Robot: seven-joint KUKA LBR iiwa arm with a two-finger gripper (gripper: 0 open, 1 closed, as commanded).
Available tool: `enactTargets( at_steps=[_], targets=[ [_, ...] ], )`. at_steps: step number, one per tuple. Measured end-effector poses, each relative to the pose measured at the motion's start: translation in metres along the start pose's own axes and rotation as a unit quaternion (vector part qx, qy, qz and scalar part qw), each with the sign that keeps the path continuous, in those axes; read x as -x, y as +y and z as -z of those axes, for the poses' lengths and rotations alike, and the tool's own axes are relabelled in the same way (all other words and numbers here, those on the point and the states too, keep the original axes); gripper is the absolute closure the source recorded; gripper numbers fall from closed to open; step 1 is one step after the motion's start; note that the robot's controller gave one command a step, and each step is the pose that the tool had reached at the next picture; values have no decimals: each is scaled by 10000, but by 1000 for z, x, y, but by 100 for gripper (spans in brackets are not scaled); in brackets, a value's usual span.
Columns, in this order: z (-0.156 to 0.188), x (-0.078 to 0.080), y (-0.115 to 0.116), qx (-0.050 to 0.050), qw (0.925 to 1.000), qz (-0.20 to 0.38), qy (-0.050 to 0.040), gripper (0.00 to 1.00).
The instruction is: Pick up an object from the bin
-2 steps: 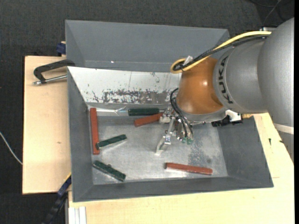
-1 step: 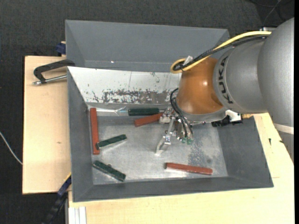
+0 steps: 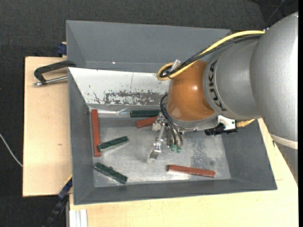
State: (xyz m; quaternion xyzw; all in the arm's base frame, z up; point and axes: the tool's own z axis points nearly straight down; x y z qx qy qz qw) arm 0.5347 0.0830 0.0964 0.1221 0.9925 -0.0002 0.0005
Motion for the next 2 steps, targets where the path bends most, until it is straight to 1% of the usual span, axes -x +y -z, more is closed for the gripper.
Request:
enactTargets(
  at_steps=[1,2],
  targets=[
    [-1,21,56,24,10000,-26,-6,0],
    [-17,43,76,32,10000,10,4,0]
  ],
)
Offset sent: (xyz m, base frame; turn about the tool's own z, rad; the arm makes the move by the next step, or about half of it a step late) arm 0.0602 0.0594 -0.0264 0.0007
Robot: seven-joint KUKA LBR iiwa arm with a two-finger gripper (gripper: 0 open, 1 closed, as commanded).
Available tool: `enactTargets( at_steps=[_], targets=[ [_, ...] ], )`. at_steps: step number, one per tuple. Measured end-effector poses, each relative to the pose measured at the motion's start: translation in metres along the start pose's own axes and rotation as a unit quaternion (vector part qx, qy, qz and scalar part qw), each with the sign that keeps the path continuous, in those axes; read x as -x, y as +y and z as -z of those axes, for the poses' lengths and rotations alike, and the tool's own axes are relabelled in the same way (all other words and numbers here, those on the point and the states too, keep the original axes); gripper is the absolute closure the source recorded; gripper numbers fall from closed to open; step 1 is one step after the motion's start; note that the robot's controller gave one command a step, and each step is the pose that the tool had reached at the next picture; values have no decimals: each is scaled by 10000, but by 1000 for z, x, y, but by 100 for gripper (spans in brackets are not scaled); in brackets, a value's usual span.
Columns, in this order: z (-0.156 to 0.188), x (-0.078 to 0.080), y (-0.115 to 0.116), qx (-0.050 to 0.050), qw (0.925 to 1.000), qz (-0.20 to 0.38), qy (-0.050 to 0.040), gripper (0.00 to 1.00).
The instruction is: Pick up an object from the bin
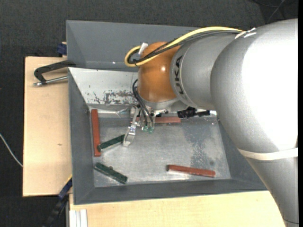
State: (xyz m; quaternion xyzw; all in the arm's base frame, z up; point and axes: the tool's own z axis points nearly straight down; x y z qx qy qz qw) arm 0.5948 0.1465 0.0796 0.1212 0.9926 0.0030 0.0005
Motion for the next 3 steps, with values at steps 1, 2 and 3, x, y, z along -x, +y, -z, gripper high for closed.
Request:
enactTargets(
  at_steps=[1,2,3],
  targets=[
    [-3,-63,32,-16,9955,-945,28,100],
    [-3,-62,32,-14,9955,-945,23,100],
    [25,-64,32,-26,9948,-1021,1,100]
  ],
)
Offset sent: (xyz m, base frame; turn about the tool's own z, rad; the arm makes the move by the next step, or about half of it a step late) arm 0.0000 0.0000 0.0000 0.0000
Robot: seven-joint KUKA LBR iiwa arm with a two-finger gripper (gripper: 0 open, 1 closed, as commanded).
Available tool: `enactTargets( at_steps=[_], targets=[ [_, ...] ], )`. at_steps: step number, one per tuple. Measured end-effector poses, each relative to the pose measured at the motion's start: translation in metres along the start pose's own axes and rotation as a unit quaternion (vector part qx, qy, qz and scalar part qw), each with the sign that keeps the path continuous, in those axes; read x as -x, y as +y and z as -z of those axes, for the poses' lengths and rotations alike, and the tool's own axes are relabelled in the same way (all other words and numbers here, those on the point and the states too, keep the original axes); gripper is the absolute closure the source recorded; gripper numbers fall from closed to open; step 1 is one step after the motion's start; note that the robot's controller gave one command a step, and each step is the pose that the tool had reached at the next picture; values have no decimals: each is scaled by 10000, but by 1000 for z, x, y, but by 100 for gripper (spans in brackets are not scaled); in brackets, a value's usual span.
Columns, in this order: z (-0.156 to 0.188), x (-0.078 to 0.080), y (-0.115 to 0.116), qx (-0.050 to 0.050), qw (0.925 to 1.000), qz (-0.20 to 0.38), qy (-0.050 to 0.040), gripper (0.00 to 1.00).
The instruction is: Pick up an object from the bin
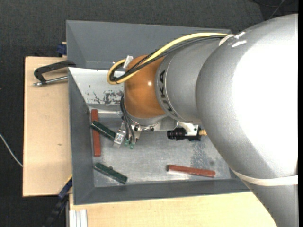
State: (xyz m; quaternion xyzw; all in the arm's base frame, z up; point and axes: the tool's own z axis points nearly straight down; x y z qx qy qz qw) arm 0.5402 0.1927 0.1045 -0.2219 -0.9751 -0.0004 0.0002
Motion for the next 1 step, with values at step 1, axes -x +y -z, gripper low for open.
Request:
enactTargets(
  at_steps=[1],
  targets=[
    [26,1,7,29,10000,-27,-27,100]
  ],
)
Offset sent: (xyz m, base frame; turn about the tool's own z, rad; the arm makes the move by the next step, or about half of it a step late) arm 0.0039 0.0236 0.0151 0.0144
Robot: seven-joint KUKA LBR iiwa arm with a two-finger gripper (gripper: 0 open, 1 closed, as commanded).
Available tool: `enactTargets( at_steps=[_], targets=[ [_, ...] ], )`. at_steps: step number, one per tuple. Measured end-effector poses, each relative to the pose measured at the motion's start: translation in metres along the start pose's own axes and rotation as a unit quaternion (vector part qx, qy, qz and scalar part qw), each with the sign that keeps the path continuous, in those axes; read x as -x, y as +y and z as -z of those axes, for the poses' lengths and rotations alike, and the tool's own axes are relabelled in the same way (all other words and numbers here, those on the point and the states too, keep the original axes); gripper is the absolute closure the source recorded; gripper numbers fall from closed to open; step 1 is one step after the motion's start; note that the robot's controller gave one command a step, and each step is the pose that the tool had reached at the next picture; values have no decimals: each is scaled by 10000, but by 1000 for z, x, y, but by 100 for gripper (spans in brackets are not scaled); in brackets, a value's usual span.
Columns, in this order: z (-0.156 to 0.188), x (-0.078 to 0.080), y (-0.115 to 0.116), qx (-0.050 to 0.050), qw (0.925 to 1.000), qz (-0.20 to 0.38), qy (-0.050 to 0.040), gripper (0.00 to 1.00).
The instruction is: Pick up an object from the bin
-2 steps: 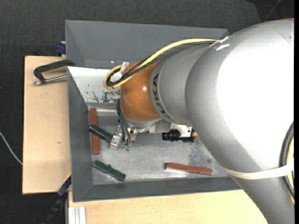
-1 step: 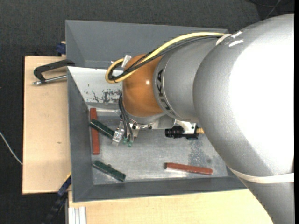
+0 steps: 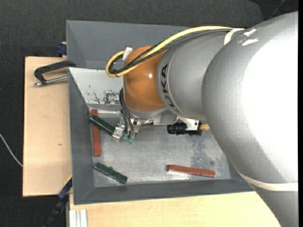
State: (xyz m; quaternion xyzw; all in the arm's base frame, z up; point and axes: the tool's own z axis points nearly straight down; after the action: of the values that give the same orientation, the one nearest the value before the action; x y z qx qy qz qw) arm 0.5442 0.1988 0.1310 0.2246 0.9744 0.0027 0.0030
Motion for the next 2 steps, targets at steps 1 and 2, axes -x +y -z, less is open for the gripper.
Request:
enactTargets(
  at_steps=[1,2],
  targets=[
    [-8,-6,13,-13,10000,-24,11,100],
    [-9,-10,18,-14,9999,-144,17,100]
  ],
)
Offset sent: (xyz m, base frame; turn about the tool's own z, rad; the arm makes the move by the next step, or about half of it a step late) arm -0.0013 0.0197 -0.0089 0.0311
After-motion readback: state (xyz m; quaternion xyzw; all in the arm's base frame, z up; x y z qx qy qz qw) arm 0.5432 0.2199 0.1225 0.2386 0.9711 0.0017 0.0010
